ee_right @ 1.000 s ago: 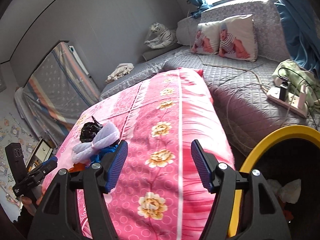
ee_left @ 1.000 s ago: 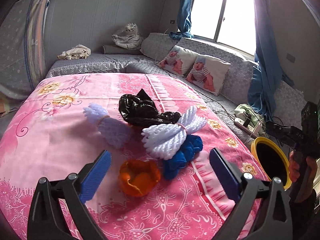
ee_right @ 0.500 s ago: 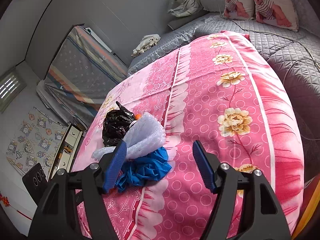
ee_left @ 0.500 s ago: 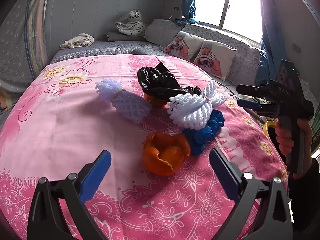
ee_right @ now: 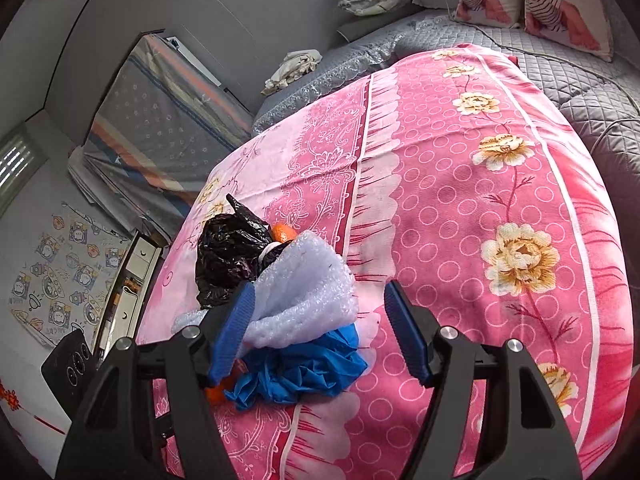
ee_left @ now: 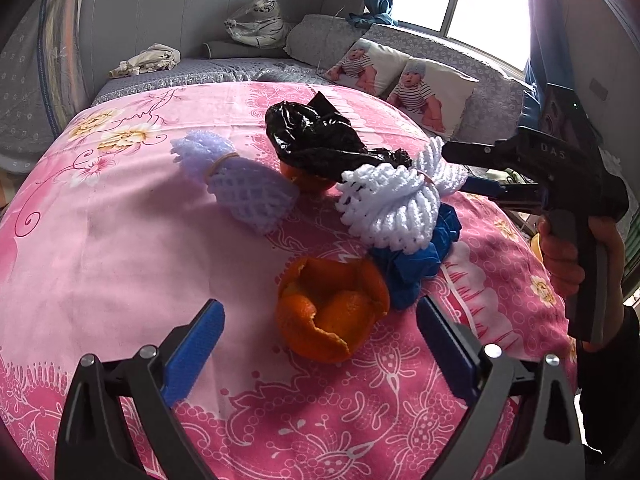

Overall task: Collect trash
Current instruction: 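Grasp the white foam net with the right tool while the left tool grasps the orange peel, then carry the foam net and orange peel with both tools over the yellow bin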

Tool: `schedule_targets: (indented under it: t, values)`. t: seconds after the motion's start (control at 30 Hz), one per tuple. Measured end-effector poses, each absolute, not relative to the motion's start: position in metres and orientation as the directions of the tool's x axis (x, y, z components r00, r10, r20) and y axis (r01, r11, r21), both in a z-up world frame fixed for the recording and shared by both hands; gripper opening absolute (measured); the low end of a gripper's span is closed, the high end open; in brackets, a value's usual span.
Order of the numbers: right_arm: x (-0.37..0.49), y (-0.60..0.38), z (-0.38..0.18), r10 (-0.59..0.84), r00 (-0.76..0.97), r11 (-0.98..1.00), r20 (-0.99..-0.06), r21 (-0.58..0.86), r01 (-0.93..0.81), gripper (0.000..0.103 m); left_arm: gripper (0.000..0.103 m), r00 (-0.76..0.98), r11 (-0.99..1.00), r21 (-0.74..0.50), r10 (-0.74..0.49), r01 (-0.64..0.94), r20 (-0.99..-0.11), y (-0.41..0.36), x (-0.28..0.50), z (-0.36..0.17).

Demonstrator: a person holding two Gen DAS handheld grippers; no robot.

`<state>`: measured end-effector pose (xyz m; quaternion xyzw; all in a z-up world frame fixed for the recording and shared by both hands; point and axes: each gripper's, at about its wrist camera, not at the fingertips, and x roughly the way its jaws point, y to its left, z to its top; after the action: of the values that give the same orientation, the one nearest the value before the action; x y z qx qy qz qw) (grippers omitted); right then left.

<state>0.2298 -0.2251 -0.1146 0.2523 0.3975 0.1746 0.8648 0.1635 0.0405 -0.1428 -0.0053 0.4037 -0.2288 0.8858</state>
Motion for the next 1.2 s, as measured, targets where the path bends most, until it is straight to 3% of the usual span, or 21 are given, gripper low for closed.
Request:
schedule_targets:
  t: [0.17, 0.23, 0.3, 0.37, 0.47, 0.53, 0.57, 0.67, 1.2]
  values:
    - [0.234, -0.217, -0.119, 0.503, 0.608, 0.819, -0.615, 0.563, -0.108, 0.057, 0.08, 0.534, 0.891, -0.202, -0.411, 0.407, -0.739, 0.036, 0.171, -0.151]
    - [0.236, -0.216, -0.12, 0.505, 0.602, 0.82, -0.619, 0.562, -0.111, 0.055, 0.068, 0.519, 0.891, -0.205, -0.409, 0.406, -0.751, 0.035, 0.175, -0.154]
    - [0.237, -0.216, -0.122, 0.508, 0.597, 0.818, -0.621, 0.565, -0.108, 0.054, 0.063, 0.513, 0.89, -0.209, -0.411, 0.406, -0.754, 0.033, 0.176, -0.155]
    - [0.238, -0.215, -0.124, 0.513, 0.591, 0.815, -0.622, 0.569, -0.109, 0.048, 0.05, 0.504, 0.883, -0.223, -0.426, 0.414, -0.751, 0.032, 0.177, -0.154]
    - [0.238, -0.214, -0.125, 0.519, 0.584, 0.813, -0.624, 0.571, -0.112, 0.041, 0.042, 0.511, 0.886, -0.221, -0.422, 0.408, -0.749, 0.029, 0.179, -0.154]
    - [0.237, -0.214, -0.124, 0.521, 0.584, 0.813, -0.623, 0.57, -0.119, 0.036, 0.04, 0.516, 0.888, -0.216, -0.419, 0.407, -0.747, 0.029, 0.178, -0.154]
    - [0.236, -0.213, -0.123, 0.524, 0.584, 0.813, -0.62, 0.57, -0.123, 0.024, 0.038, 0.519, 0.888, -0.216, -0.419, 0.406, -0.745, 0.029, 0.177, -0.153]
    - [0.235, -0.214, -0.122, 0.525, 0.585, 0.814, -0.618, 0.564, -0.134, 0.019, 0.037, 0.524, 0.889, -0.219, -0.42, 0.402, -0.741, 0.031, 0.176, -0.151]
    - [0.208, -0.227, -0.088, 0.523, 0.661, 0.801, -0.539, 0.575, -0.165, 0.016, 0.035, 0.566, 0.896, -0.218, -0.417, 0.387, -0.711, 0.044, 0.154, -0.133]
